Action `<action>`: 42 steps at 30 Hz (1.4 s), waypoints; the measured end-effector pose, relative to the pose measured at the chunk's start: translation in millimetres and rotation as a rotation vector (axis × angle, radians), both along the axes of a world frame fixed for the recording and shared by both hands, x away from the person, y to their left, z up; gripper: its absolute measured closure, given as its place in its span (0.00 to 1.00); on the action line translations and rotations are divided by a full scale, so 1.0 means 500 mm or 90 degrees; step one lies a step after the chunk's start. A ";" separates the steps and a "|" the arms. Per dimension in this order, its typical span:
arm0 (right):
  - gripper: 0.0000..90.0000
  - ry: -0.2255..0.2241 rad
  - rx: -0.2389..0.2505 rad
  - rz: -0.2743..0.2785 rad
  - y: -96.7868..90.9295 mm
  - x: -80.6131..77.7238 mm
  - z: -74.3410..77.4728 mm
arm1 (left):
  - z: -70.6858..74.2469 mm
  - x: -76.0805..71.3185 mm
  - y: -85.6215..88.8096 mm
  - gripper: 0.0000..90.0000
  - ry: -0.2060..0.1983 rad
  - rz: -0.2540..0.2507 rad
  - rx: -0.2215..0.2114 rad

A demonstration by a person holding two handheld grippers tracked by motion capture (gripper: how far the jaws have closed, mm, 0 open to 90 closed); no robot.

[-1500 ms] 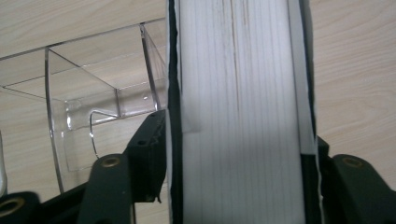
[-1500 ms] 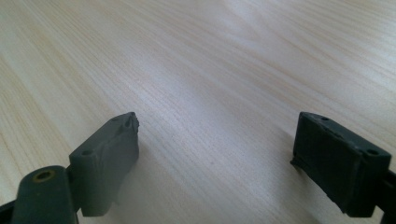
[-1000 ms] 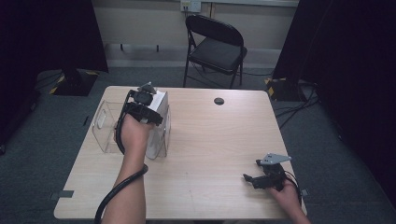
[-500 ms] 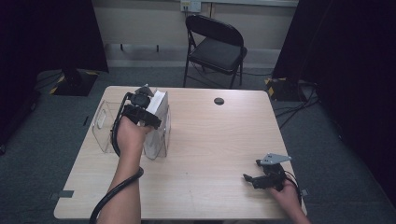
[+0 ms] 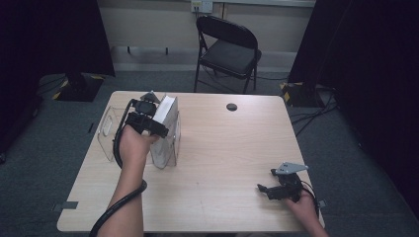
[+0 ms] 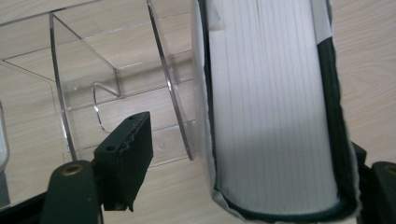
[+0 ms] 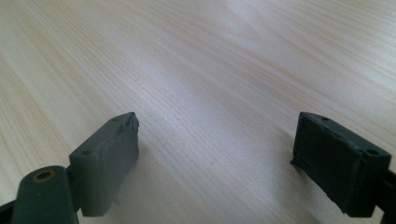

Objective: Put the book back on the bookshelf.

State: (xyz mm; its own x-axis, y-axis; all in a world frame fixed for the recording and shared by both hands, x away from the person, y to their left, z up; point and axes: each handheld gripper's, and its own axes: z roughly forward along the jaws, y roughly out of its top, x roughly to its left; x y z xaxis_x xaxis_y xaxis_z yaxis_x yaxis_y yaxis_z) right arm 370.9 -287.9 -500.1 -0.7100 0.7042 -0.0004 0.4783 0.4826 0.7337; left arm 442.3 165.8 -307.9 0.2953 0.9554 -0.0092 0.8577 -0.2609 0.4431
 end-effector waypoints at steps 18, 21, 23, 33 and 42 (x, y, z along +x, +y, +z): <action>0.15 0.000 0.000 0.000 0.000 0.000 0.000 | -0.010 -0.018 0.012 0.24 0.022 -0.017 -0.001; 0.15 0.001 0.001 -0.001 0.000 0.000 0.000 | -0.011 -0.021 0.013 0.24 0.019 -0.022 -0.002; 0.15 0.001 0.000 -0.001 0.000 0.000 0.000 | -0.011 -0.023 0.014 0.24 0.018 -0.020 -0.001; 0.15 -0.001 0.000 -0.001 0.000 0.000 0.000 | -0.020 -0.035 0.023 0.18 0.015 -0.023 0.004; 0.15 -0.001 0.000 -0.001 0.000 0.000 0.000 | -0.024 -0.047 0.025 0.13 0.017 -0.030 0.004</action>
